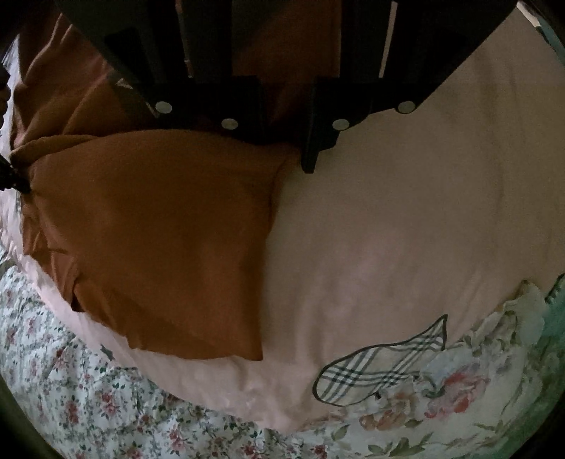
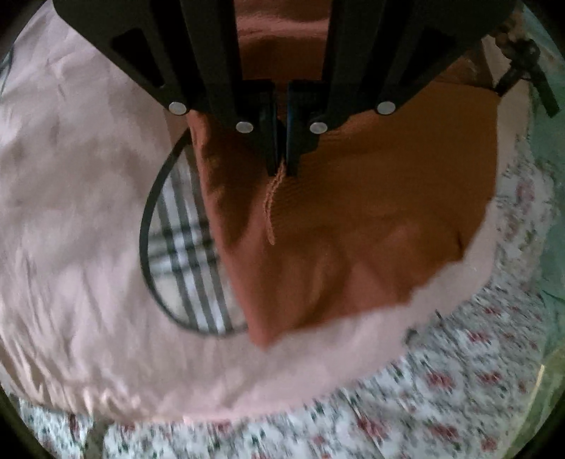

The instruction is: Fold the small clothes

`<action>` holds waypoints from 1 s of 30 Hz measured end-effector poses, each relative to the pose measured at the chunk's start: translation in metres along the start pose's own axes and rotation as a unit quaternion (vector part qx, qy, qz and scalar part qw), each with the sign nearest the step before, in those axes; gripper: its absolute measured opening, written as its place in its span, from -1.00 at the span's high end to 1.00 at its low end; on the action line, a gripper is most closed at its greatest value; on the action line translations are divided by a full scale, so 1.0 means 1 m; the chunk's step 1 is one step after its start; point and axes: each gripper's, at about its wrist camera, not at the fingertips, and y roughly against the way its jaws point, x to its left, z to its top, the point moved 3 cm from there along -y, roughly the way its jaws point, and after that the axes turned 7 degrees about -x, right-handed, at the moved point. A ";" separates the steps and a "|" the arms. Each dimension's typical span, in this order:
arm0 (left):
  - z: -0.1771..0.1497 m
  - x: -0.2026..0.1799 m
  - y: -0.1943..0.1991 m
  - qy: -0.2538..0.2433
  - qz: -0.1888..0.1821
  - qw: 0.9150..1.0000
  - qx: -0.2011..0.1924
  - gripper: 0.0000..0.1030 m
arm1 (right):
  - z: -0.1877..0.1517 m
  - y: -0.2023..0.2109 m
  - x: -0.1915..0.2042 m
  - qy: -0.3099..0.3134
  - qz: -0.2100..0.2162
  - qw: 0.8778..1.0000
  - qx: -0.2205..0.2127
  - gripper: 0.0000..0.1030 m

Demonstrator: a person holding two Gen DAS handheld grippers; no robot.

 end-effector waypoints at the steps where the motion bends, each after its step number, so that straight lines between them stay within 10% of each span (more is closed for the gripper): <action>1: -0.001 0.000 0.000 -0.002 -0.001 1.000 0.004 0.59 | -0.001 0.000 -0.001 -0.002 0.000 1.000 -0.002 0.92; 9: -0.027 0.006 0.044 -0.003 -0.024 0.999 0.023 0.23 | -0.012 0.051 -0.002 -0.019 0.024 1.000 -0.008 0.76; 13: -0.054 0.009 0.078 -0.001 -0.039 0.999 0.037 0.06 | -0.038 0.086 -0.004 -0.014 0.034 0.999 -0.008 0.31; 19: -0.099 -0.007 0.116 -0.039 -0.097 0.990 0.089 -0.04 | -0.090 0.128 -0.021 -0.028 0.029 0.999 0.003 0.31; 24: -0.127 0.002 0.114 -0.002 -0.111 0.979 0.172 -0.04 | -0.127 0.151 -0.036 -0.047 0.015 0.999 0.012 0.31; 30: -0.116 0.027 0.096 0.157 -0.172 0.943 0.238 -0.06 | -0.155 0.171 -0.043 -0.059 0.010 0.998 0.009 0.31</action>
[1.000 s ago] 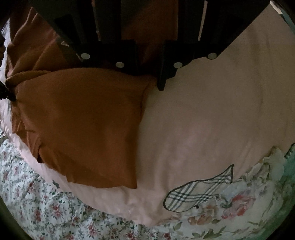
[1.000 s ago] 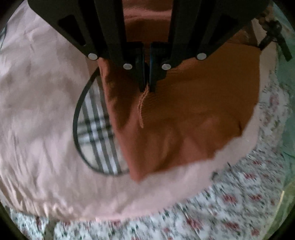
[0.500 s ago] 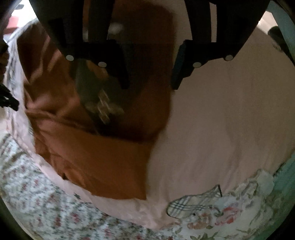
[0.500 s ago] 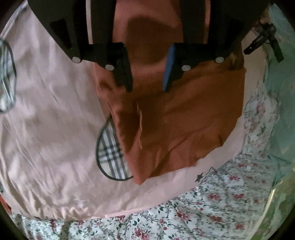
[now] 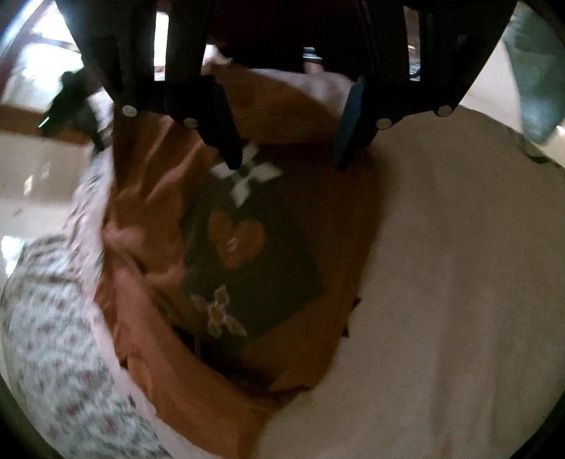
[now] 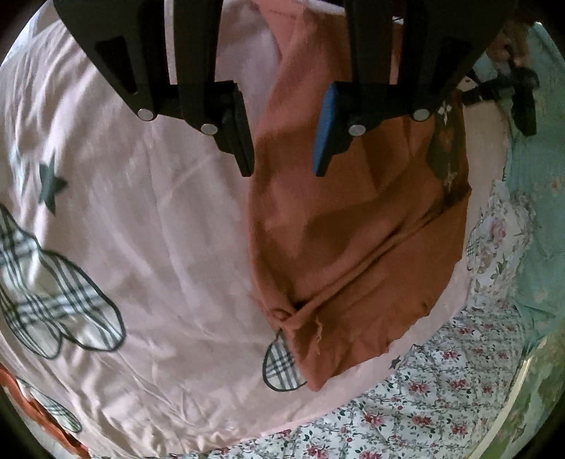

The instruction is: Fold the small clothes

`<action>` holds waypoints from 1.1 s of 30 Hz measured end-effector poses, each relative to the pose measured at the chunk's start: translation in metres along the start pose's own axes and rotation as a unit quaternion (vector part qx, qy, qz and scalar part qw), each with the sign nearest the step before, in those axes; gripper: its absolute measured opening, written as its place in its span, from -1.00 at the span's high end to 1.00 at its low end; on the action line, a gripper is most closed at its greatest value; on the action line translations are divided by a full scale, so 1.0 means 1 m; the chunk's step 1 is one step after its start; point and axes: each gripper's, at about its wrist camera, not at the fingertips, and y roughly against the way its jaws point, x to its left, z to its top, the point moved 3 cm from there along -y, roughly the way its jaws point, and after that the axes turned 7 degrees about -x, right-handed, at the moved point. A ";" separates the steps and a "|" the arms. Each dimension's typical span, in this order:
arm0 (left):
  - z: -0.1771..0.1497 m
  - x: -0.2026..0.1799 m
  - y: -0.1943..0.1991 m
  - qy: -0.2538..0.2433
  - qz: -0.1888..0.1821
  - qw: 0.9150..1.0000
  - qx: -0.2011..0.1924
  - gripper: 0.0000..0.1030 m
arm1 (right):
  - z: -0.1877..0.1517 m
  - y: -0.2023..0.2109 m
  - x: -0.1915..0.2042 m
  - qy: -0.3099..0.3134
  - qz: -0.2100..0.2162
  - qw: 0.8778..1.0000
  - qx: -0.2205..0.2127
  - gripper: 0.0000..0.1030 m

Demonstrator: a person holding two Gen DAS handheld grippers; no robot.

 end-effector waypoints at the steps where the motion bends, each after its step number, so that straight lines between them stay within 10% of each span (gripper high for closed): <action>1: 0.004 -0.002 -0.005 0.000 0.013 1.000 0.009 -0.06 | -0.003 0.003 0.001 0.001 0.000 1.000 -0.002 0.31; 8: -0.016 -0.023 -0.043 -0.104 0.120 0.986 0.052 0.09 | -0.013 0.017 0.010 0.006 0.007 1.000 -0.011 0.31; 15: -0.061 0.012 -0.022 -0.158 0.121 0.975 0.095 0.88 | -0.024 0.040 -0.001 0.014 -0.005 1.000 -0.007 0.18; 18: -0.067 0.023 -0.009 -0.128 0.074 0.984 0.098 0.70 | -0.032 0.044 -0.013 0.007 -0.013 1.000 0.003 0.14; 22: -0.076 0.019 -0.003 -0.111 0.016 0.990 0.085 -0.24 | -0.040 0.043 -0.026 -0.012 -0.006 1.000 0.015 0.14; 33: -0.092 0.040 -0.054 -0.096 -0.101 0.982 0.130 -0.09 | -0.062 0.035 -0.035 -0.068 0.094 0.992 0.043 0.14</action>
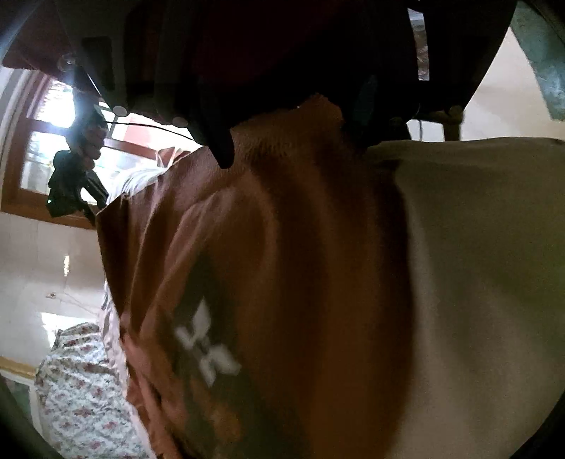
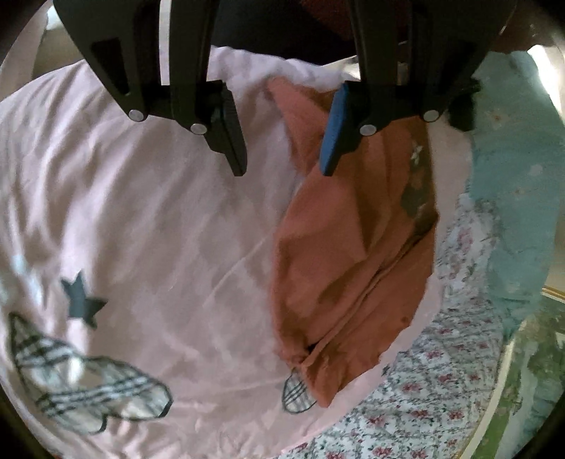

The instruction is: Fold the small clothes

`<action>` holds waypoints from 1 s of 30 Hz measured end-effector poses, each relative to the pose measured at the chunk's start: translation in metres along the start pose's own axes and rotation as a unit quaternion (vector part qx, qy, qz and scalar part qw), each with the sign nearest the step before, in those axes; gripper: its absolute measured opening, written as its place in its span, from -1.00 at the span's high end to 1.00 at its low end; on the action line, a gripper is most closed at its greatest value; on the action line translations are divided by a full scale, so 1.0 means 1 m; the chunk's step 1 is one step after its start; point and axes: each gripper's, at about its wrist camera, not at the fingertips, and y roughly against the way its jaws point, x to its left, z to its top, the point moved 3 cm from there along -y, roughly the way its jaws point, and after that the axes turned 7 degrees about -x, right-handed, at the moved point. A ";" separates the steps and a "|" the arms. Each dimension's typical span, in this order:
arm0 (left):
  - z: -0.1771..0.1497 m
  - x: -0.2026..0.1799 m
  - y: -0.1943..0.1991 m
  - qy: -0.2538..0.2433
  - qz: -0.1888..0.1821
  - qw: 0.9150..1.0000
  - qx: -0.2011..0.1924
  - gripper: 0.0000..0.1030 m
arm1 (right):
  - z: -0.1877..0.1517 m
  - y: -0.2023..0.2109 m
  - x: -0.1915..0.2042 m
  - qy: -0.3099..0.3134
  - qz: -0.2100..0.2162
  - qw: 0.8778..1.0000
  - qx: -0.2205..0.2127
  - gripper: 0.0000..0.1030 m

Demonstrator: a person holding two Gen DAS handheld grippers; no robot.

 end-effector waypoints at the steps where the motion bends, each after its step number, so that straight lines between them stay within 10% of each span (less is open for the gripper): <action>1: -0.001 0.000 -0.006 0.000 0.002 1.000 0.004 0.06 | -0.002 -0.002 0.000 -0.005 0.009 1.000 0.003 0.14; 10: 0.000 -0.022 -0.003 -0.053 0.022 0.998 -0.005 0.34 | -0.016 -0.014 0.024 0.014 0.050 0.999 0.010 -0.11; 17: 0.002 -0.017 -0.006 -0.049 0.023 0.998 -0.012 0.46 | -0.020 -0.022 0.035 0.106 -0.022 0.994 0.015 -0.22; 21: -0.003 -0.022 0.001 -0.077 0.021 0.997 -0.023 0.86 | -0.020 -0.040 0.034 0.097 -0.011 0.994 0.040 0.84; 30: -0.009 -0.045 0.060 -0.132 0.006 0.985 -0.107 0.90 | -0.008 0.013 0.003 0.073 0.012 0.997 0.019 0.88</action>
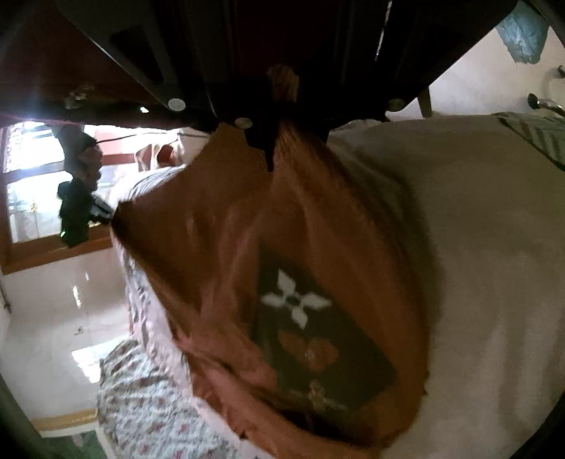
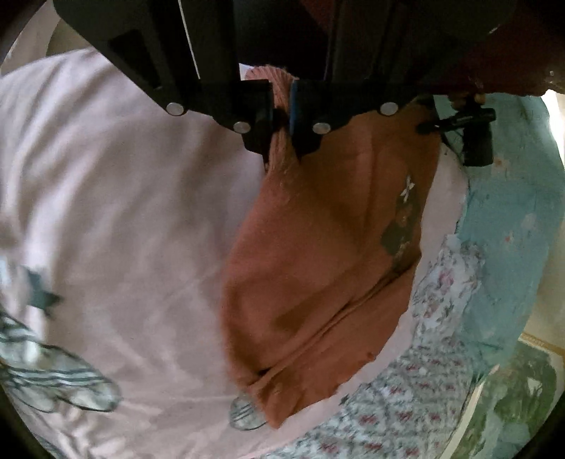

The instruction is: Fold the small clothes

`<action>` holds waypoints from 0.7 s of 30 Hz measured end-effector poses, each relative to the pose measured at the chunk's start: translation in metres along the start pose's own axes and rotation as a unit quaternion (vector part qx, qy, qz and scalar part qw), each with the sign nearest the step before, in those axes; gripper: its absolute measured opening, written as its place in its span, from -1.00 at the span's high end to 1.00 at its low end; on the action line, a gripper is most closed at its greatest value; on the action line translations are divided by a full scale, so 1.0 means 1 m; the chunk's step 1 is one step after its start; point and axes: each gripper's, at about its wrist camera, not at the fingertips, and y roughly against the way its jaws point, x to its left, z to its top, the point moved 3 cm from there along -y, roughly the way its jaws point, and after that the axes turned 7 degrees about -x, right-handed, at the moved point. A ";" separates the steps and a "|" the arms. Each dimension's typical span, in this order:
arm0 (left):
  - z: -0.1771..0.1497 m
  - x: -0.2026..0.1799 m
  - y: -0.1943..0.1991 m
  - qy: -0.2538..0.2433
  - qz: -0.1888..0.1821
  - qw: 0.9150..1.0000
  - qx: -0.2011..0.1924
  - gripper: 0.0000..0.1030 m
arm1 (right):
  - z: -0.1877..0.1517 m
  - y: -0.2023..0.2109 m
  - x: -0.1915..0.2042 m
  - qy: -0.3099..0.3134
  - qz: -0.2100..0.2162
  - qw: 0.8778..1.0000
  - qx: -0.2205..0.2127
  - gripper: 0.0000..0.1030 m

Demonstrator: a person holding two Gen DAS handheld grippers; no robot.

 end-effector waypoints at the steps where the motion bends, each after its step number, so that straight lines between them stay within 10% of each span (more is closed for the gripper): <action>1: 0.001 0.000 0.002 0.000 -0.004 1.000 -0.006 0.90 | -0.001 0.004 -0.003 -0.003 0.001 1.000 0.002 0.88; 12: 0.014 -0.019 0.028 -0.021 -0.029 0.997 -0.061 0.90 | -0.004 0.007 0.004 -0.038 0.073 0.997 0.002 0.88; 21: 0.119 -0.042 0.078 -0.020 -0.055 0.978 -0.200 0.90 | 0.081 0.021 0.030 -0.071 0.157 0.981 -0.092 0.88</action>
